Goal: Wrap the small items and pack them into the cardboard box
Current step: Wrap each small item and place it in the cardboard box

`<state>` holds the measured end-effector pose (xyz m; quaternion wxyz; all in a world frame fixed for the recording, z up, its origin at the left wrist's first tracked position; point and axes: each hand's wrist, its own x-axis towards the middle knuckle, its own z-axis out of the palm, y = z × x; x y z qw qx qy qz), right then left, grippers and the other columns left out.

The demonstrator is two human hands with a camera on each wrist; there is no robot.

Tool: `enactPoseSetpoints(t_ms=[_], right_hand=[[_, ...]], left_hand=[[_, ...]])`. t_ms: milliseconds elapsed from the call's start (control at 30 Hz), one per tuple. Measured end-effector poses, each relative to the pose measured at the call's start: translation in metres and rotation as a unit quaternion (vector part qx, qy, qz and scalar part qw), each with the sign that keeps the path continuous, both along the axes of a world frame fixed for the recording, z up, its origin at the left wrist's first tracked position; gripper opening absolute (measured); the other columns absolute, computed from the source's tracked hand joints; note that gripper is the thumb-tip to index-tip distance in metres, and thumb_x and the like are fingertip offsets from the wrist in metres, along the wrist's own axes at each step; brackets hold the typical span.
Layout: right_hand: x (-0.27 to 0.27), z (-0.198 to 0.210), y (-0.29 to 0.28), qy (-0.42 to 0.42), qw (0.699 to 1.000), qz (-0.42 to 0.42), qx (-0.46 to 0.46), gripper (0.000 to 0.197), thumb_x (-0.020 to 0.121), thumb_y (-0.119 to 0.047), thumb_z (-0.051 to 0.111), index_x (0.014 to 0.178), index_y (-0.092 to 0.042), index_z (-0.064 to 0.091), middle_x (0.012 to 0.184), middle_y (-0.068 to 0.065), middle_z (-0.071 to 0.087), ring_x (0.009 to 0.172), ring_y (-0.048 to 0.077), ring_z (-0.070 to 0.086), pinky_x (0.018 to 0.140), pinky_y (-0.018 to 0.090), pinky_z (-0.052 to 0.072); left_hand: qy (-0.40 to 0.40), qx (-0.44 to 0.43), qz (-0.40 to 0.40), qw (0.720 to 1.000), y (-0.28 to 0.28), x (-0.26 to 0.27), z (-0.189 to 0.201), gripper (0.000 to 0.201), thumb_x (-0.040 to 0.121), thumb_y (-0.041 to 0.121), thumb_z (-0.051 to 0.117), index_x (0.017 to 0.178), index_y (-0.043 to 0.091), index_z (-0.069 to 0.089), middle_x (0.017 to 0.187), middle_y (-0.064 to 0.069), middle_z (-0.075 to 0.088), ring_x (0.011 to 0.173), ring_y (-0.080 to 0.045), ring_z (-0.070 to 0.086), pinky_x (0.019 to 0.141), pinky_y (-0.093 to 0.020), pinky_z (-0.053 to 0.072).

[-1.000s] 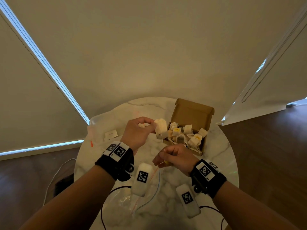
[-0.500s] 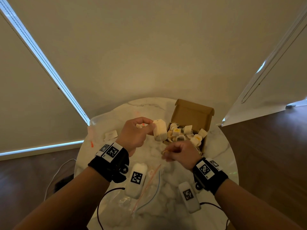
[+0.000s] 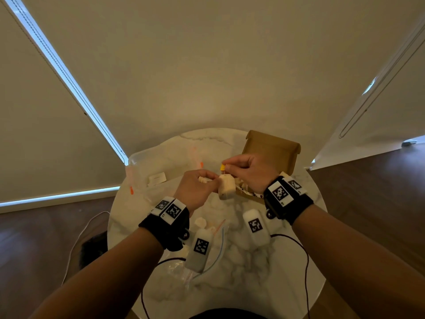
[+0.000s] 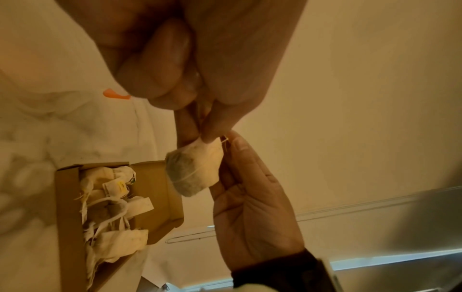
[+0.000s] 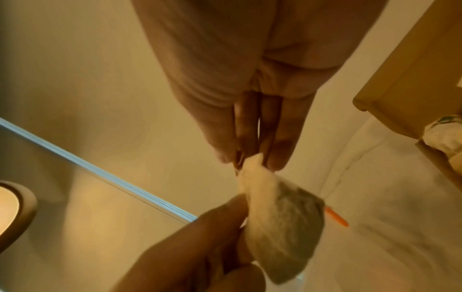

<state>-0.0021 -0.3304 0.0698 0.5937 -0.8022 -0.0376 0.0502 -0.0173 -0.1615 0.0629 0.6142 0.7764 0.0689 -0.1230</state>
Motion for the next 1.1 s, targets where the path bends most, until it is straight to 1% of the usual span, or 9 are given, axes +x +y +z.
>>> enactPoseSetpoints(t_ms=[200, 267, 400, 500, 667, 767, 900, 1000, 1100], right_hand=[[-0.001, 0.007, 0.006, -0.058, 0.998, -0.029, -0.009, 0.01, 0.084, -0.01, 0.072, 0.094, -0.011, 0.073, 0.086, 0.005, 0.075, 0.075, 0.005, 0.069, 0.065, 0.011, 0.05], [-0.004, 0.006, 0.003, -0.099, 0.994, -0.029, -0.039, 0.006, 0.082, -0.01, 0.073, 0.086, -0.014, 0.076, 0.091, 0.0, 0.071, 0.078, 0.006, 0.066, 0.068, 0.016, 0.051], [-0.013, 0.003, -0.002, -0.114, 0.992, -0.032, -0.037, 0.008, 0.081, -0.008, 0.073, 0.086, -0.013, 0.077, 0.075, 0.01, 0.071, 0.067, 0.025, 0.066, 0.066, 0.039, 0.056], [-0.022, 0.001, -0.005, -0.111, 0.993, -0.016, -0.033, 0.009, 0.083, -0.009, 0.071, 0.089, -0.013, 0.077, 0.071, 0.006, 0.073, 0.065, 0.027, 0.069, 0.064, 0.043, 0.058], [-0.024, 0.001, -0.009, -0.101, 0.993, -0.018, -0.052, 0.01, 0.084, -0.01, 0.07, 0.091, -0.013, 0.077, 0.07, 0.002, 0.073, 0.063, 0.022, 0.068, 0.058, 0.033, 0.056], [-0.021, -0.001, -0.011, -0.088, 0.993, -0.031, -0.068, 0.012, 0.082, -0.008, 0.071, 0.093, -0.013, 0.07, 0.069, 0.001, 0.072, 0.064, 0.018, 0.068, 0.065, 0.033, 0.058], [-0.021, -0.001, -0.01, -0.066, 0.992, -0.034, -0.106, 0.01, 0.081, -0.013, 0.074, 0.089, -0.013, 0.069, 0.067, -0.005, 0.073, 0.063, 0.01, 0.068, 0.064, 0.021, 0.055], [-0.021, 0.003, -0.009, -0.055, 0.991, -0.042, -0.119, 0.007, 0.079, -0.013, 0.076, 0.084, -0.011, 0.072, 0.071, -0.002, 0.073, 0.063, 0.006, 0.067, 0.055, 0.01, 0.049], [-0.019, 0.004, -0.009, -0.041, 0.99, -0.055, -0.123, 0.004, 0.079, -0.013, 0.076, 0.081, -0.013, 0.073, 0.073, -0.001, 0.073, 0.064, 0.004, 0.066, 0.054, 0.008, 0.048]], left_hand=[[-0.006, 0.0, 0.022, 1.0, -0.002, 0.014, 0.004, 0.016, 0.088, 0.014, 0.067, 0.072, 0.017, 0.064, 0.039, 0.009, 0.053, 0.028, -0.003, 0.031, 0.035, -0.015, 0.023], [-0.006, -0.003, 0.022, 1.0, -0.001, 0.017, 0.005, 0.015, 0.088, 0.015, 0.068, 0.073, 0.016, 0.064, 0.036, 0.01, 0.051, 0.029, -0.005, 0.029, 0.036, -0.015, 0.023], [-0.009, -0.011, 0.019, 1.0, -0.003, 0.017, 0.008, 0.013, 0.087, 0.016, 0.069, 0.074, 0.014, 0.066, 0.037, 0.01, 0.052, 0.028, -0.004, 0.031, 0.035, -0.015, 0.025], [-0.023, -0.016, 0.009, 1.0, -0.004, 0.015, 0.013, 0.012, 0.087, 0.012, 0.068, 0.075, 0.01, 0.066, 0.038, 0.01, 0.053, 0.027, 0.0, 0.038, 0.033, -0.01, 0.027], [-0.043, 0.002, -0.001, 0.999, -0.003, 0.015, 0.013, 0.006, 0.087, 0.009, 0.067, 0.083, 0.005, 0.069, 0.056, -0.003, 0.061, 0.028, 0.001, 0.038, 0.035, -0.008, 0.026], [-0.047, 0.006, -0.014, 0.999, -0.002, 0.015, 0.013, 0.007, 0.088, 0.008, 0.066, 0.088, 0.002, 0.068, 0.069, -0.014, 0.064, 0.027, 0.002, 0.04, 0.036, -0.01, 0.028], [-0.065, 0.041, -0.025, 0.997, 0.0, 0.016, 0.006, 0.007, 0.088, 0.016, 0.068, 0.082, 0.013, 0.07, 0.071, -0.008, 0.069, 0.034, 0.003, 0.042, 0.048, -0.023, 0.029], [-0.081, 0.059, -0.041, 0.994, 0.002, 0.017, 0.003, 0.007, 0.088, 0.018, 0.068, 0.083, 0.014, 0.07, 0.077, -0.008, 0.072, 0.037, 0.004, 0.043, 0.049, -0.024, 0.029], [-0.097, 0.08, -0.058, 0.99, 0.004, 0.019, 0.0, 0.007, 0.087, 0.019, 0.069, 0.081, 0.018, 0.07, 0.081, -0.006, 0.072, 0.048, 0.001, 0.046, 0.053, -0.025, 0.033]])
